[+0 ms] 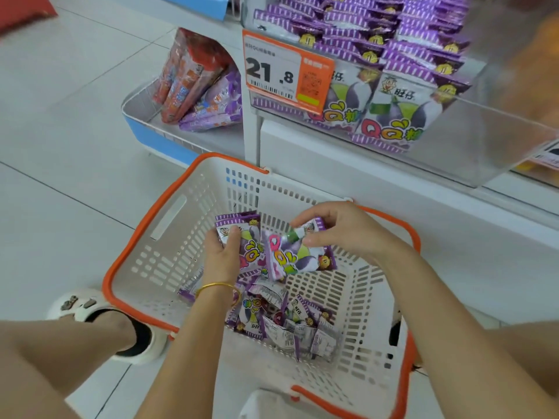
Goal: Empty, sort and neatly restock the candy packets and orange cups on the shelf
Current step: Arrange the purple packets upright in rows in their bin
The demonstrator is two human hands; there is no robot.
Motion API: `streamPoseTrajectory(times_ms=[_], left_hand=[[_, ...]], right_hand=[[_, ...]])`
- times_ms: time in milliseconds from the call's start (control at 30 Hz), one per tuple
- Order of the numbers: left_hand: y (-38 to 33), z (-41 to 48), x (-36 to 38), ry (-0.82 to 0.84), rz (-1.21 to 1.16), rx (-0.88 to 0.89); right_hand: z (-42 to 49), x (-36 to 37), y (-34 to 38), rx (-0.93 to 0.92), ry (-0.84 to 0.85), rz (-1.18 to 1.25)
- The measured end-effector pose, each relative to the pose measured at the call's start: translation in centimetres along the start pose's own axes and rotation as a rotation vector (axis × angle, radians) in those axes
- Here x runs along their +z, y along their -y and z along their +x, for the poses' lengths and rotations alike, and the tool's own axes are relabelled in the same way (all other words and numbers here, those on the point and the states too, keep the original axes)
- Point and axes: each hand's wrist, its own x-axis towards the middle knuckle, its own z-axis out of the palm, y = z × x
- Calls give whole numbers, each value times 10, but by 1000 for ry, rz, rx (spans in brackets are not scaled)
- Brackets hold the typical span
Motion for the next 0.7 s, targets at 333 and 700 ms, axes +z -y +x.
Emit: streamPoseTrajectory(times_ms=[333,700], left_hand=[[-12,-21,13,298,124,-35],[10,-3,-9,257,-76,-281]], right_hand=[[26,31,-8,-56,-158,-96],[52,58,-38,45,-326,250]])
